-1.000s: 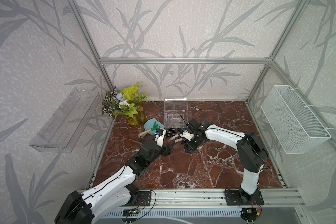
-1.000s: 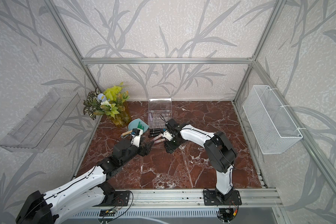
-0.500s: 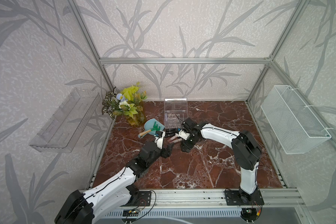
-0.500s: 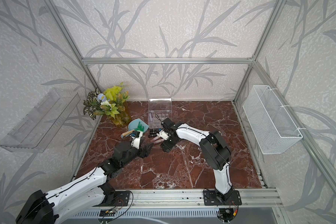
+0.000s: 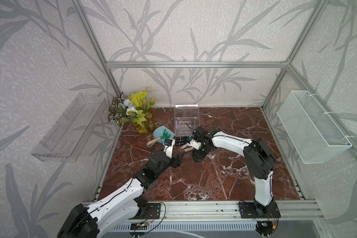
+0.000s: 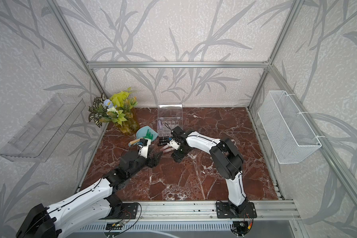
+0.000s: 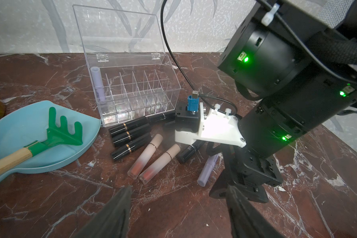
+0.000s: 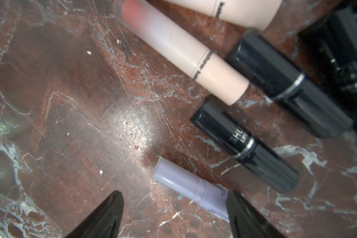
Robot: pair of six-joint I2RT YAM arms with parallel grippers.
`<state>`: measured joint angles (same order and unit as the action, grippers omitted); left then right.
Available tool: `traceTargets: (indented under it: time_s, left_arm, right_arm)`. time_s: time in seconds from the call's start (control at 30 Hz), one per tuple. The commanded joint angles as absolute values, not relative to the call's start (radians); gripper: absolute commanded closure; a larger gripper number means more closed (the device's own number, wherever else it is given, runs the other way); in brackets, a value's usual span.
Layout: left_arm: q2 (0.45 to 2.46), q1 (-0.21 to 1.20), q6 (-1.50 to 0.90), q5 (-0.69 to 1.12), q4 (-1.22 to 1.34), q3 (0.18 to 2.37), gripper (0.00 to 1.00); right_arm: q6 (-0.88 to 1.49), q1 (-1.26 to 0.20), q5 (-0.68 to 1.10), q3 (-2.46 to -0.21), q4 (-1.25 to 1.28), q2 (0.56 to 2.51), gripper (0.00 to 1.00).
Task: Arrange the lipsticks in the organizer
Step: Pick up the lipstick at the center of the board.
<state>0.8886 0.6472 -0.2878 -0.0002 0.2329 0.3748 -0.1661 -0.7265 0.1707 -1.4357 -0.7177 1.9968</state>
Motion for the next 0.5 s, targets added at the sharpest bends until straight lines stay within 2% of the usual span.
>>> traceTargets:
  time_s: [0.0, 0.47]
  left_arm:
    - [0.879, 0.647, -0.282, -0.014, 0.248, 0.367, 0.25]
    - [0.88, 0.647, -0.281, -0.016, 0.245, 0.38, 0.26]
  right_arm:
    - [-0.174, -0.724, 0.143, -1.458, -0.749, 2.016, 0.18]
    - [-0.17, -0.726, 0.113, -1.477, -0.777, 2.046, 0.2]
